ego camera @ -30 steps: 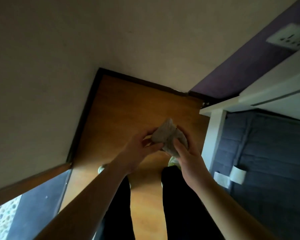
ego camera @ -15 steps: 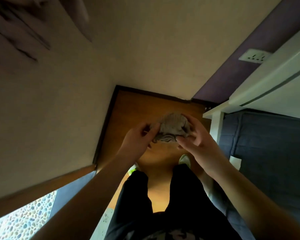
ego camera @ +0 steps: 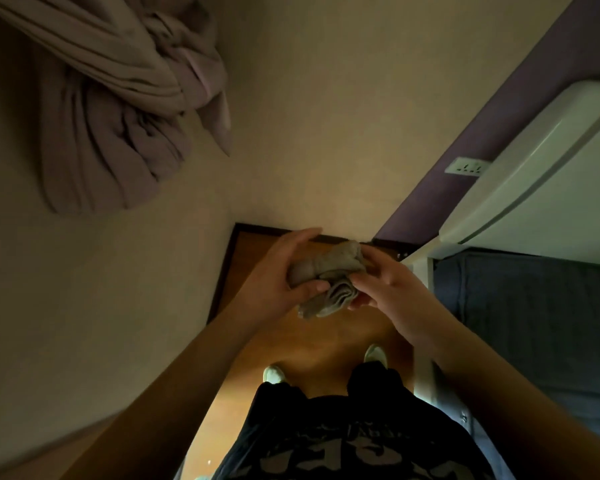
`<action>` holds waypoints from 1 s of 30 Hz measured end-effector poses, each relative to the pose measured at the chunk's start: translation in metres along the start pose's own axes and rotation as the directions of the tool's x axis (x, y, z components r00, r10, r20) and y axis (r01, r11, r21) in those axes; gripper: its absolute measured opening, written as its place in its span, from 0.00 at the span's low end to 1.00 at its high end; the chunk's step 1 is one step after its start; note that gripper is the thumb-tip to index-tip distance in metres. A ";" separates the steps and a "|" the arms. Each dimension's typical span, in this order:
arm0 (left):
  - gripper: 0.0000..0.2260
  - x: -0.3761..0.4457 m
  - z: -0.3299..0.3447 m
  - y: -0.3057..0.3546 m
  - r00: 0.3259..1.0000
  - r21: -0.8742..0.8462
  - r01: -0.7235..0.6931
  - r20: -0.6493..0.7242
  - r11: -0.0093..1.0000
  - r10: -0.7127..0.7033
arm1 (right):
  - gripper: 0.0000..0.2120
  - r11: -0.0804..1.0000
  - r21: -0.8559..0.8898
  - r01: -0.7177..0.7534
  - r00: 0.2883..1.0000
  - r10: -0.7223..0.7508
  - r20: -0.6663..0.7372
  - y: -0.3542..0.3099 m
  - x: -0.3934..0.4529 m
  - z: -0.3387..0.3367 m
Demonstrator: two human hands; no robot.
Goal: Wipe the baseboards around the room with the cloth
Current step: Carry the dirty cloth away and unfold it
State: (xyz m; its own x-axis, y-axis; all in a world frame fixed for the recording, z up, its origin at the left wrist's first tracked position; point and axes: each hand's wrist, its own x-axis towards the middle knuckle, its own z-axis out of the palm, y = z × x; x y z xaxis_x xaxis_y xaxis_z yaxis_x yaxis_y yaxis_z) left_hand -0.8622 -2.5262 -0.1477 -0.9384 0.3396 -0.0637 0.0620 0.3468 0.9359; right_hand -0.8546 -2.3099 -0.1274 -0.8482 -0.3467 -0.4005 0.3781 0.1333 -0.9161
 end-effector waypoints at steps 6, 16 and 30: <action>0.14 -0.014 -0.021 0.010 0.999 -0.117 0.038 -0.005 0.992 -0.039 | 0.21 0.991 -0.136 0.003 0.998 0.004 0.057 -0.027 -0.002 0.007; 0.17 -0.038 -0.017 0.017 0.983 -0.500 0.145 -0.027 0.854 -0.183 | 0.17 0.993 0.066 -0.102 0.984 0.091 0.152 -0.033 -0.006 0.013; 0.12 -0.035 0.039 0.034 0.922 0.124 -0.248 -0.273 0.961 0.274 | 0.30 0.974 0.224 -0.032 0.993 0.057 -0.104 -0.014 -0.026 -0.010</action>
State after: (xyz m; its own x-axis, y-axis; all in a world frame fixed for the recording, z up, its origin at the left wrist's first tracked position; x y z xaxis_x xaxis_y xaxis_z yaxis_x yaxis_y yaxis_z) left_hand -0.8137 -2.4922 -0.1275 -0.9413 0.1698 0.2918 0.3348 0.3572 0.8720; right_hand -0.8420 -2.2931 -0.1048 -0.8592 -0.2405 -0.4516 0.4788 -0.0672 -0.8753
